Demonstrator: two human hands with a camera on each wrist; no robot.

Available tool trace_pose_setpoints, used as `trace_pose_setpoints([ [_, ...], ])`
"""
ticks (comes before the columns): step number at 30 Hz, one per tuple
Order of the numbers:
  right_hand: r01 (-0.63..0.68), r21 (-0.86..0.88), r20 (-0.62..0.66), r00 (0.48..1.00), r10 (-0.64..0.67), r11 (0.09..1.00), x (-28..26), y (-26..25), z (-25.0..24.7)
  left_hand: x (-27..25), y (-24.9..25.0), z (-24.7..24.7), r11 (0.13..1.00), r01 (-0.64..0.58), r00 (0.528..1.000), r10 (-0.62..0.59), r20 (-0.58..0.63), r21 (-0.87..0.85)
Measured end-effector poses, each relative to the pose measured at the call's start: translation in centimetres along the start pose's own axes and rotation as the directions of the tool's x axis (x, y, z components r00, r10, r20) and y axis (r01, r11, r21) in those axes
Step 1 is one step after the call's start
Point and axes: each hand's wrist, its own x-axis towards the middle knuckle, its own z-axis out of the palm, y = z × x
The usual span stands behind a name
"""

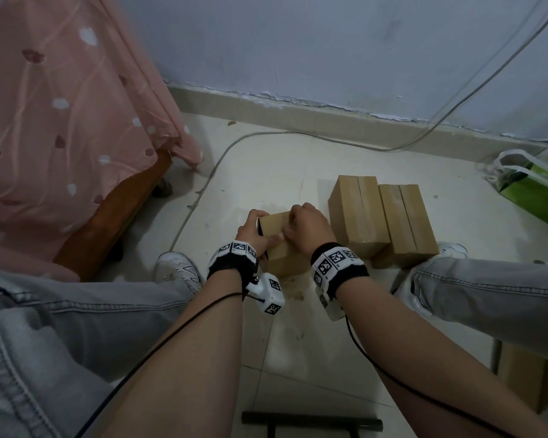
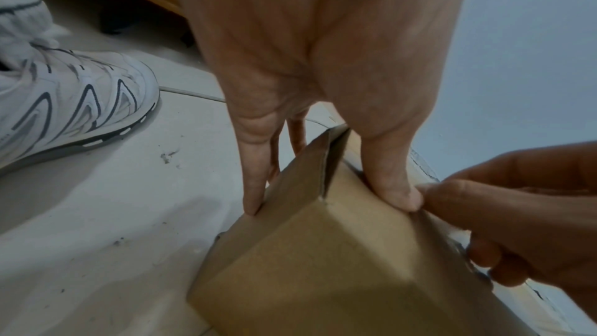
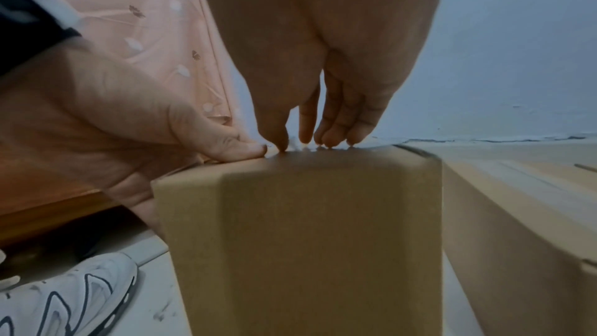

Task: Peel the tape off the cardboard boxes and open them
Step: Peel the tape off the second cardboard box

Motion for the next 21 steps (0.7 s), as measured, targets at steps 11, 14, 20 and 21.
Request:
trace_pose_setpoints([
  [11, -0.026, 0.031, 0.01, 1.0, 0.026, 0.999, 0.3, 0.6, -0.2, -0.4, 0.2, -0.1, 0.999, 0.017, 1.0, -0.016, 0.008, -0.033],
  [14, 0.0, 0.074, 0.037, 0.999, -0.003, 0.997, 0.3, 1.0, -0.4, -0.3, 0.1, -0.1, 0.999, 0.022, 1.0, -0.022, 0.011, -0.038],
  [20, -0.01, 0.041, 0.024, 1.0, 0.009, 0.999, 0.6, 0.5, -0.4, 0.1, -0.2, 0.0, 1.0, 0.01, 1.0, -0.01, 0.004, -0.026],
  [21, -0.012, 0.033, 0.024, 1.0, 0.012, 0.999, 0.7, 0.4, -0.4, 0.1, -0.1, 0.0, 1.0, 0.006, 1.0, -0.006, 0.004, -0.023],
])
